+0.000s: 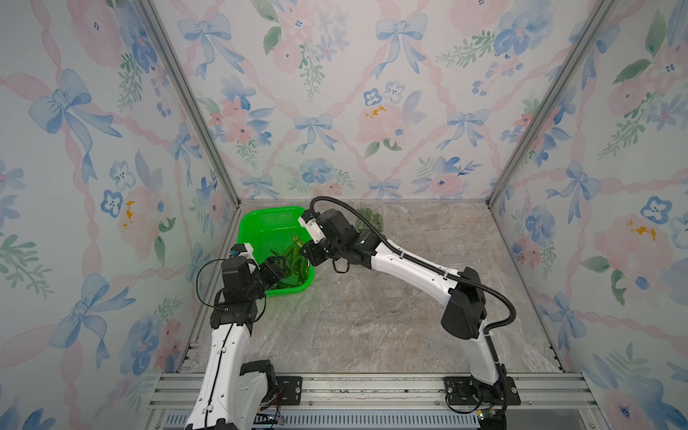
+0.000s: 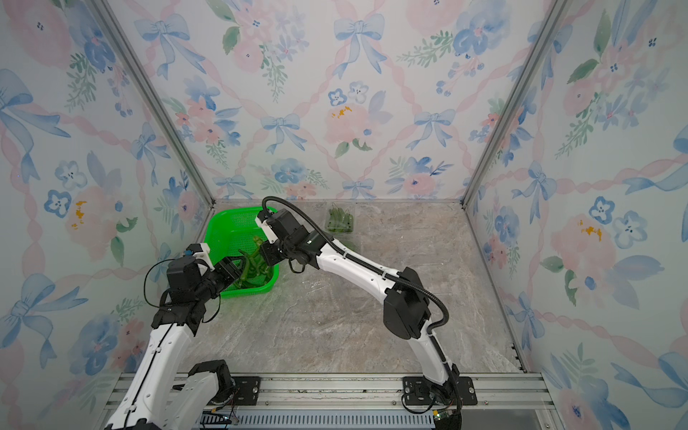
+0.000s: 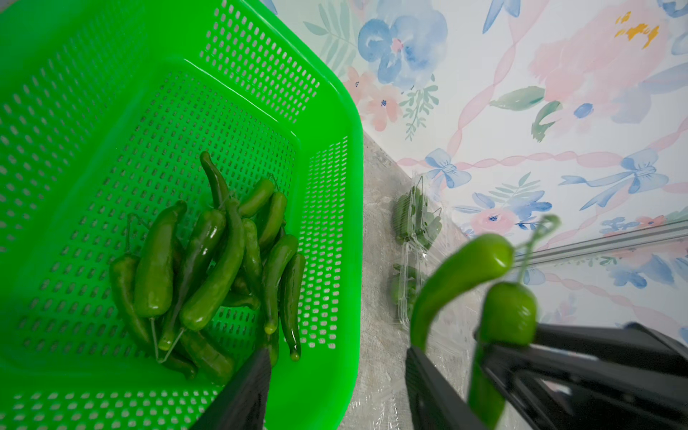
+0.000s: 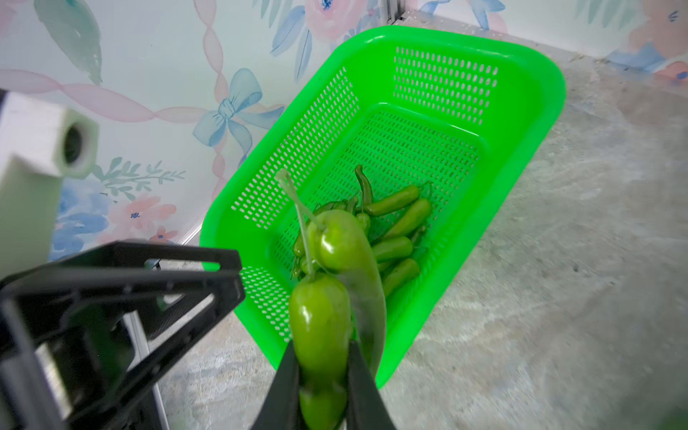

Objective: Take small green peppers out of containers
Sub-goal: Place the green pepper in the basket.

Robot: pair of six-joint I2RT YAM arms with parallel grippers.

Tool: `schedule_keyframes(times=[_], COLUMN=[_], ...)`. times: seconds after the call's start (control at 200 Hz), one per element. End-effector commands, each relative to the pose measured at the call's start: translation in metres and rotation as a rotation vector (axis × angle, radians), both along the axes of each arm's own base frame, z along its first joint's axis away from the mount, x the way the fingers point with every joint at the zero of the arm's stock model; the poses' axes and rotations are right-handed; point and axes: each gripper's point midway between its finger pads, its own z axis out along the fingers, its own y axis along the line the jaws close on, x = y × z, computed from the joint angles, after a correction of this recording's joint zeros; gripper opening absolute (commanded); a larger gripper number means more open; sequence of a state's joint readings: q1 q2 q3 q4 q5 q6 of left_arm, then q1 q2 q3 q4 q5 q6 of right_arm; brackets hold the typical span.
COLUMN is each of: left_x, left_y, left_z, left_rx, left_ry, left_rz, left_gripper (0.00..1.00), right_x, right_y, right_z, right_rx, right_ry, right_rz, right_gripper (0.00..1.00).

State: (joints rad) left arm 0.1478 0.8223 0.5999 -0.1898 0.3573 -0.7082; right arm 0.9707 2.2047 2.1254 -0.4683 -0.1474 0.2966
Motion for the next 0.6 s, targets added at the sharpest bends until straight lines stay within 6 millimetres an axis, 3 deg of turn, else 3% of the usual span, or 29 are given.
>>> schedule_keyframes(times=[0.0, 0.305, 0.345, 0.47, 0.595], left_x=[-0.006, -0.009, -0.010, -0.011, -0.014], left_y=[-0.001, -0.007, -0.008, -0.010, -0.013], left_z=[-0.006, -0.027, -0.031, -0.037, -0.042], left_rx=[0.004, -0.011, -0.014, -0.026, -0.031], left_ry=[0.007, 0.059, 0.069, 0.087, 0.094], left_rz=[-0.011, -0.052, -0.055, -0.063, -0.078], left_gripper=[0.62, 0.62, 0.62, 0.62, 0.62], right_x=[-0.004, 0.021, 0.023, 0.027, 0.029], right_y=[0.017, 0.042, 0.042, 0.036, 0.027], right_z=[-0.025, -0.058, -0.060, -0.066, -0.061], right_rx=[-0.039, -0.019, -0.018, -0.029, -0.047], right_ry=[0.041, 0.097, 0.101, 0.123, 0.116], right_rz=[0.061, 0.041, 0.036, 0.028, 0.026], right_gripper=[0.15, 0.18, 0.22, 0.50, 0.52])
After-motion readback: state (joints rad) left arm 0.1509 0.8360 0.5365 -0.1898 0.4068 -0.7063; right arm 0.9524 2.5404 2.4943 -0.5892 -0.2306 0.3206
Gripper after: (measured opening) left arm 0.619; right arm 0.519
